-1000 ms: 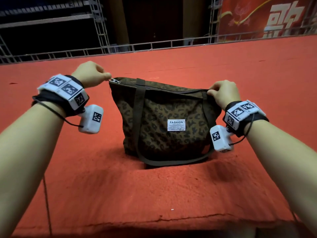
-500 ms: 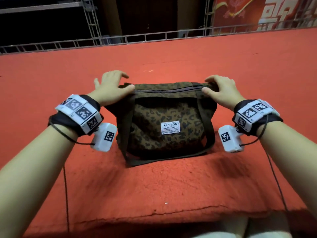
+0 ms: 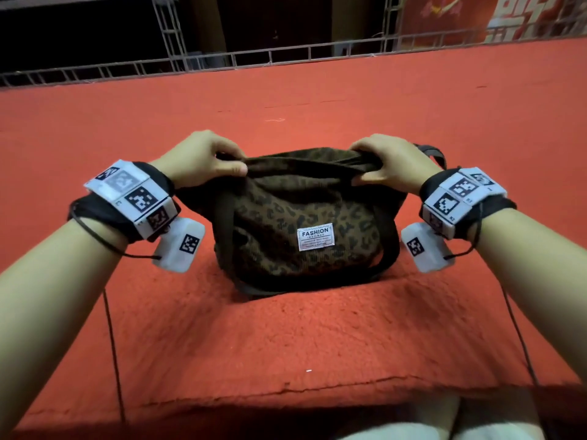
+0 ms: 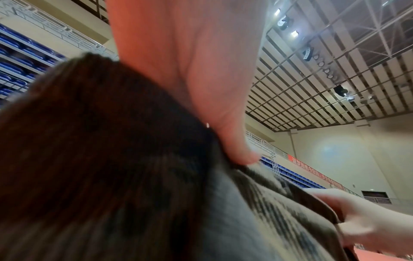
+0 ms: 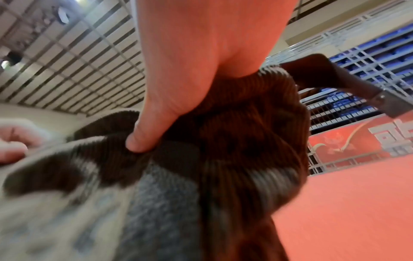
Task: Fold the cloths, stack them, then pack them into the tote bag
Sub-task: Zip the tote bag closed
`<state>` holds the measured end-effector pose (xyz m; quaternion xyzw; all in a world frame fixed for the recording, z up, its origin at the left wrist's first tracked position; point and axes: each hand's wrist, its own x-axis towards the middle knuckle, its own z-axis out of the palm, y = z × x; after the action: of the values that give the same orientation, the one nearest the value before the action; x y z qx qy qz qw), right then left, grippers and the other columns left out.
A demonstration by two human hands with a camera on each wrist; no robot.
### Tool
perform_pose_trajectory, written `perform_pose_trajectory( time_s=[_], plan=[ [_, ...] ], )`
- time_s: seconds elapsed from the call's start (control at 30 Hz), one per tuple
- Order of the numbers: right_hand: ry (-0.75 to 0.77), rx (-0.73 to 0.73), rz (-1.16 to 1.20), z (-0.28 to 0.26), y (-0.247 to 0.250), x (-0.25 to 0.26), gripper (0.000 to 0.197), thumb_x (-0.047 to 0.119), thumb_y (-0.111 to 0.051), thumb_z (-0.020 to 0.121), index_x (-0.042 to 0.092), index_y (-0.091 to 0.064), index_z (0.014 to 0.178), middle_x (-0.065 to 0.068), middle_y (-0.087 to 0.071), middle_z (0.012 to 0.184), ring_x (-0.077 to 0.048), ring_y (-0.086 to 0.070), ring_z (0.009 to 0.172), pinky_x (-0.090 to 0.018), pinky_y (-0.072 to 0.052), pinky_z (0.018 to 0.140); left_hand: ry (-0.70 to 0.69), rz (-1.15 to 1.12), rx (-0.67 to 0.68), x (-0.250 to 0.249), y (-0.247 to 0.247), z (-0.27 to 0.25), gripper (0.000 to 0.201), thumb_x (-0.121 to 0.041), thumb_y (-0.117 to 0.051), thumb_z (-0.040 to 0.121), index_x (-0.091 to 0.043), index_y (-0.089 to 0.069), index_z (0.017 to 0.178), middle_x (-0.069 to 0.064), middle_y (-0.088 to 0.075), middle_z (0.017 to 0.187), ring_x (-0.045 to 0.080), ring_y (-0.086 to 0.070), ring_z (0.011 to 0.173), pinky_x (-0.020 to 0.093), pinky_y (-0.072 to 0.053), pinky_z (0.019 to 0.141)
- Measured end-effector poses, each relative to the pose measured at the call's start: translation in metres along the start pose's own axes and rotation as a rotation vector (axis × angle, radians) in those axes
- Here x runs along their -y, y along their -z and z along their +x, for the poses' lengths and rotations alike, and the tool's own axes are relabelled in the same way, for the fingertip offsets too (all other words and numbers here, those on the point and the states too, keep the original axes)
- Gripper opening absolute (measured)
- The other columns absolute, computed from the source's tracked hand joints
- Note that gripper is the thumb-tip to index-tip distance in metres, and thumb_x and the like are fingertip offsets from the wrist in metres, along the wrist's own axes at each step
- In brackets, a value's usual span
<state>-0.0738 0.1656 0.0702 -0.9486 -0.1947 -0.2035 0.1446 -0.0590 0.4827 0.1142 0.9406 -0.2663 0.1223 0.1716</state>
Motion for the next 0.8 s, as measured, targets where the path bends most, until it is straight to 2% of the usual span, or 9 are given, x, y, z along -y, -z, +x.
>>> perform_pose_trajectory(
  time_s=[0.07, 0.13, 0.27, 0.33, 0.4, 0.47, 0.57, 0.67, 0.8],
  plan=[
    [-0.014, -0.093, 0.122, 0.003, 0.009, 0.002, 0.034, 0.022, -0.077, 0.074, 0.004, -0.065, 0.1, -0.012, -0.059, 0.095, -0.021, -0.054, 0.089, -0.027, -0.037, 0.076, 0.017, 0.017, -0.061, -0.003, 0.006, 0.004, 0.019, -0.022, -0.067, 0.085, -0.01, -0.073, 0.099, 0.007, -0.07, 0.095, 0.01, -0.058, 0.086, 0.022, -0.041, 0.074],
    [-0.042, -0.145, 0.163, 0.008, 0.019, 0.004, 0.02, 0.018, -0.075, 0.076, 0.002, -0.069, 0.087, -0.006, -0.054, 0.085, -0.02, -0.052, 0.08, -0.022, -0.032, 0.069, 0.061, 0.057, -0.075, -0.006, 0.005, 0.011, 0.019, -0.026, -0.066, 0.086, -0.015, -0.074, 0.099, 0.008, -0.071, 0.103, 0.021, -0.061, 0.098, 0.035, -0.046, 0.088],
    [-0.141, 0.037, 0.081, 0.007, 0.023, 0.012, 0.025, 0.025, -0.069, 0.083, 0.011, -0.064, 0.102, 0.0, -0.057, 0.093, -0.018, -0.054, 0.091, -0.024, -0.038, 0.077, 0.268, 0.03, -0.144, -0.016, -0.006, 0.021, 0.018, -0.032, -0.06, 0.089, -0.023, -0.072, 0.1, 0.002, -0.068, 0.109, 0.025, -0.053, 0.116, 0.058, -0.019, 0.11],
    [-0.171, 0.075, 0.033, 0.005, 0.013, 0.012, 0.033, 0.03, -0.067, 0.084, 0.016, -0.061, 0.113, -0.004, -0.063, 0.105, -0.021, -0.057, 0.1, -0.031, -0.044, 0.086, 0.374, -0.054, -0.218, -0.02, -0.015, 0.022, 0.014, -0.031, -0.057, 0.092, -0.025, -0.07, 0.092, 0.001, -0.067, 0.11, 0.024, -0.05, 0.119, 0.058, -0.007, 0.112],
    [-0.189, -0.049, 0.061, 0.002, 0.005, 0.012, 0.025, 0.026, -0.065, 0.085, 0.014, -0.066, 0.107, -0.009, -0.067, 0.109, -0.026, -0.058, 0.104, -0.033, -0.044, 0.088, 0.456, -0.178, -0.248, -0.027, -0.025, 0.02, 0.017, -0.031, -0.052, 0.094, -0.024, -0.067, 0.09, 0.002, -0.066, 0.111, 0.025, -0.05, 0.119, 0.056, -0.002, 0.113],
    [-0.231, -0.192, 0.146, 0.001, 0.006, 0.013, 0.019, 0.019, -0.064, 0.085, 0.008, -0.07, 0.099, -0.012, -0.069, 0.105, -0.027, -0.059, 0.102, -0.03, -0.041, 0.086, 0.493, -0.274, -0.259, -0.035, -0.033, 0.017, 0.022, -0.034, -0.048, 0.092, -0.021, -0.063, 0.084, 0.007, -0.066, 0.112, 0.028, -0.051, 0.117, 0.054, -0.01, 0.113],
    [-0.264, -0.336, 0.29, -0.001, 0.015, 0.018, 0.016, 0.014, -0.065, 0.084, 0.004, -0.071, 0.094, -0.013, -0.07, 0.098, -0.022, -0.06, 0.093, -0.027, -0.042, 0.086, 0.471, -0.456, -0.308, -0.042, -0.037, 0.02, 0.031, -0.041, -0.04, 0.078, -0.019, -0.047, 0.058, 0.021, -0.066, 0.097, 0.041, -0.057, 0.101, 0.048, -0.042, 0.096],
    [-0.293, -0.484, 0.423, -0.005, 0.026, 0.027, 0.015, 0.011, -0.063, 0.084, 0.002, -0.071, 0.093, -0.004, -0.066, 0.087, -0.011, -0.056, 0.086, -0.017, -0.04, 0.077, 0.449, -0.629, -0.361, -0.057, -0.03, 0.023, 0.038, -0.027, -0.039, 0.091, -0.019, -0.033, 0.054, 0.006, -0.041, 0.059, 0.025, -0.043, 0.07, 0.032, -0.034, 0.067],
    [-0.353, -0.624, 0.518, -0.013, 0.048, 0.035, 0.015, 0.01, -0.061, 0.085, 0.003, -0.071, 0.094, 0.001, -0.062, 0.087, -0.008, -0.055, 0.085, -0.004, -0.038, 0.073, 0.389, -0.917, -0.372, -0.087, -0.021, 0.025, 0.038, -0.015, -0.037, 0.101, -0.014, -0.05, 0.065, 0.003, -0.052, 0.067, 0.014, -0.052, 0.059, 0.018, -0.046, 0.053]
  ],
)
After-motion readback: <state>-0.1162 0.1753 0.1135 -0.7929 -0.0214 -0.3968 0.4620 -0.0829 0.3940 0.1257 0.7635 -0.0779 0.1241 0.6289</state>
